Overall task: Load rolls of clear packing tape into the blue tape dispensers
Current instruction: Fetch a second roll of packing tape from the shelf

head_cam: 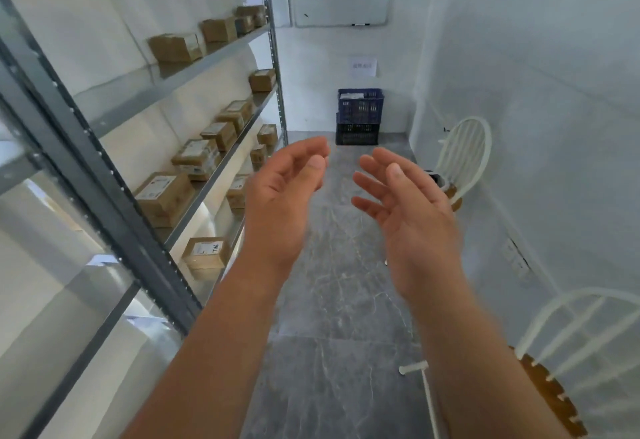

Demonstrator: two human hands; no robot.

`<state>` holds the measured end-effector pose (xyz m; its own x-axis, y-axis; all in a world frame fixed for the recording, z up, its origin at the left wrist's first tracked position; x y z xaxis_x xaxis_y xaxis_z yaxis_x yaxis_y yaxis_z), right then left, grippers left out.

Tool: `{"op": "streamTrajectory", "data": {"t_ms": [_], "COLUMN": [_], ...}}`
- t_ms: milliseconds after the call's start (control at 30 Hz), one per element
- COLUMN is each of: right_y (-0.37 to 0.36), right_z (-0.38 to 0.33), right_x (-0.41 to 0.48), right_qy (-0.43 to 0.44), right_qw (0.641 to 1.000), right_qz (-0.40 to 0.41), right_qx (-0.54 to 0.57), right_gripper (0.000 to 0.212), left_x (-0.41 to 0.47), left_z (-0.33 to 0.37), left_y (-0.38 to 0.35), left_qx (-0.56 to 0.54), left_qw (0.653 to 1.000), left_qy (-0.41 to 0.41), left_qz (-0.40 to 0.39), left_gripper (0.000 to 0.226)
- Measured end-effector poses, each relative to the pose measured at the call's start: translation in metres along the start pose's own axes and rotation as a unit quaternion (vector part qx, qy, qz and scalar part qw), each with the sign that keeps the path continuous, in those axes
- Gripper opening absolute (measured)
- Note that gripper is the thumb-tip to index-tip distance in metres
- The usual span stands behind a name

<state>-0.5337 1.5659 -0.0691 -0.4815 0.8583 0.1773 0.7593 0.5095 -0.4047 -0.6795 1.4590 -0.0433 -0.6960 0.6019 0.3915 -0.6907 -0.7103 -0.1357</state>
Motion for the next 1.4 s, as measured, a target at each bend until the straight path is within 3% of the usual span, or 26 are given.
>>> {"op": "streamTrajectory", "data": {"t_ms": [267,433,600,1000,1400], "right_y": [-0.023,-0.076,-0.144,-0.310,-0.427], "right_z": [0.006,0.038,0.076,0.121,0.145], "right_x": [0.106,0.136,0.146,0.111,0.059], "right_qy": [-0.025,-0.064,-0.104,-0.133,-0.171], "right_qw": [0.995,0.982,0.963,0.889,0.808], "right_qz": [-0.089,-0.180,-0.249,-0.435,-0.557], "right_qx": [-0.046,-0.014,0.003,0.048,0.090], "right_gripper": [0.023,0.024,0.022,0.024,0.023], "left_x": [0.073,0.087,0.086,0.049,0.012], "left_z": [-0.025,-0.025,-0.016,0.022,0.073], "left_y": [-0.006,0.040,0.097,0.237,0.306], "left_qx": [0.026,0.063,0.101,0.155,0.186], "left_qw": [0.993,0.976,0.953,0.866,0.777], "left_qy": [-0.007,-0.019,-0.036,-0.098,-0.127], "left_qz": [0.114,0.207,0.282,0.466,0.587], "left_gripper": [0.026,0.033,0.022,0.022,0.019]}}
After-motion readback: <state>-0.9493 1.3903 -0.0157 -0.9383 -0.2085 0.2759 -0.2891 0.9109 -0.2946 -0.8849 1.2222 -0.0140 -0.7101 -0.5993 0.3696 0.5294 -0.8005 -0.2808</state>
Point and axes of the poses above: each hand's wrist, its own x-axis towards the middle knuckle, its own y-axis out of the back of the hand, z = x × y, the point moved 9 cm from there along x, towards the middle knuckle, and after that the axes turned 1 degree about -z, right-handed, at the moved point
